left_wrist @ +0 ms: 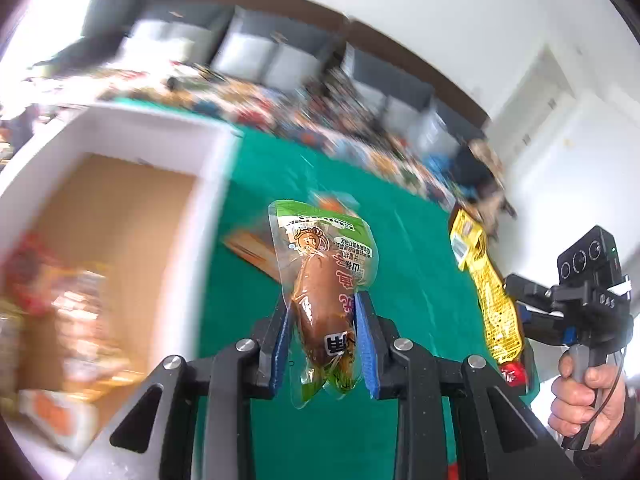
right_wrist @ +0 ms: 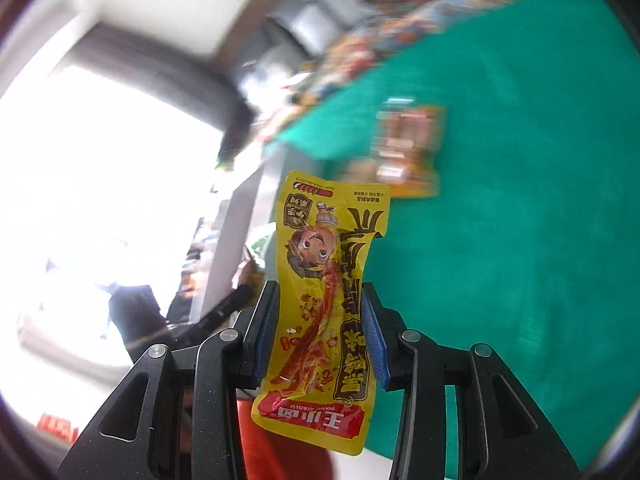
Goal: Organize snacks
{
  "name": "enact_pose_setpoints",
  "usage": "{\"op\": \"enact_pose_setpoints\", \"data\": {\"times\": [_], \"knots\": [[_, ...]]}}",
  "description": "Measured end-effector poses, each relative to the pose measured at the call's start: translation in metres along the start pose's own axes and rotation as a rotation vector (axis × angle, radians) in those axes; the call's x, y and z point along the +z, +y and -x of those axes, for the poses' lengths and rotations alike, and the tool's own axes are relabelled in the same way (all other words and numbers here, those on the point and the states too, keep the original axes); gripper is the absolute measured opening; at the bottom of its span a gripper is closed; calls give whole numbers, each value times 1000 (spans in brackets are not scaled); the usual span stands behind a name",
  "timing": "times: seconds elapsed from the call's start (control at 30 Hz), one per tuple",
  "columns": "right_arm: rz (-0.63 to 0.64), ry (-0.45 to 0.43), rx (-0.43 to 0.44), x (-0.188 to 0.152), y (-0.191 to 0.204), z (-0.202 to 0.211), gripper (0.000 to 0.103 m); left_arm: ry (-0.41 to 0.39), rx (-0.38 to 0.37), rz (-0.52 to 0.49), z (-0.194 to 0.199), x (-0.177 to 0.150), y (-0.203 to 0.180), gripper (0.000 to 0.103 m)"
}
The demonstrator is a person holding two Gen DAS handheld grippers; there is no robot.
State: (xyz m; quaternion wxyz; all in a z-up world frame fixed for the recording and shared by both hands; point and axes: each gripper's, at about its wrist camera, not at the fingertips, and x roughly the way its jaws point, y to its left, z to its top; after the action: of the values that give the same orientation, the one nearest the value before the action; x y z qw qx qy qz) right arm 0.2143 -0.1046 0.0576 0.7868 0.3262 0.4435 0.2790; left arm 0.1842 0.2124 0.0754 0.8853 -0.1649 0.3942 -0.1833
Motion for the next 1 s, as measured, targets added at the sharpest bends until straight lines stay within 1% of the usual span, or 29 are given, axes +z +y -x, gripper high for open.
{"op": "enact_pose_setpoints", "data": {"times": [0.07,0.1,0.17,0.2,0.23,0.27,0.3,0.33,0.37,0.4,0.43,0.47,0.5,0.53,0.6,0.63,0.7,0.77,0.83,0.87,0.9,0.93,1.0], "knots": [[50,30,68,9,43,-31,42,-41,95,10,30,11,33,29],[78,53,103,12,69,-53,42,-51,146,8,39,12,45,30],[133,93,142,13,112,-91,42,-62,272,16,58,12,77,30],[170,108,150,12,133,-112,45,-68,337,20,65,11,92,35],[198,118,154,10,150,-129,49,-66,394,27,70,9,105,43],[218,130,154,7,162,-146,58,-59,452,49,75,6,119,69],[230,140,144,5,172,-160,69,-66,480,69,79,2,129,86],[241,143,124,3,179,-172,72,-87,500,90,86,-2,135,88],[252,140,106,3,181,-177,72,-118,505,118,96,-7,140,89],[262,135,96,3,180,-177,72,-128,495,134,102,-15,143,93],[268,127,89,2,175,-172,72,-134,482,149,105,-19,144,95],[282,109,63,1,165,-164,73,-142,463,159,103,-23,138,96],[300,92,22,0,151,-151,74,-144,443,158,100,-26,130,96],[324,74,-41,4,131,-139,74,-142,416,153,92,-24,120,96],[392,38,-197,3,88,-121,74,-135,347,125,79,-28,86,96],[429,28,-312,-1,57,-112,74,-129,311,109,73,-28,71,96],[468,41,-519,-14,-5,-94,74,-99,212,58,52,-32,25,97],[485,45,-671,-28,-60,-73,74,-58,125,-5,28,-37,-23,99],[489,18,-782,-37,-104,-47,74,-16,66,-57,1,-45,-58,102],[489,-8,-824,-40,-123,-31,74,16,45,-84,-18,-51,-76,103],[487,-31,-854,-41,-138,-18,74,54,39,-115,-41,-59,-92,103],[486,-48,-878,-43,-147,-9,74,96,48,-143,-67,-68,-105,103],[482,-80,-917,-42,-165,6,74,162,84,-170,-109,-83,-115,102]]}}
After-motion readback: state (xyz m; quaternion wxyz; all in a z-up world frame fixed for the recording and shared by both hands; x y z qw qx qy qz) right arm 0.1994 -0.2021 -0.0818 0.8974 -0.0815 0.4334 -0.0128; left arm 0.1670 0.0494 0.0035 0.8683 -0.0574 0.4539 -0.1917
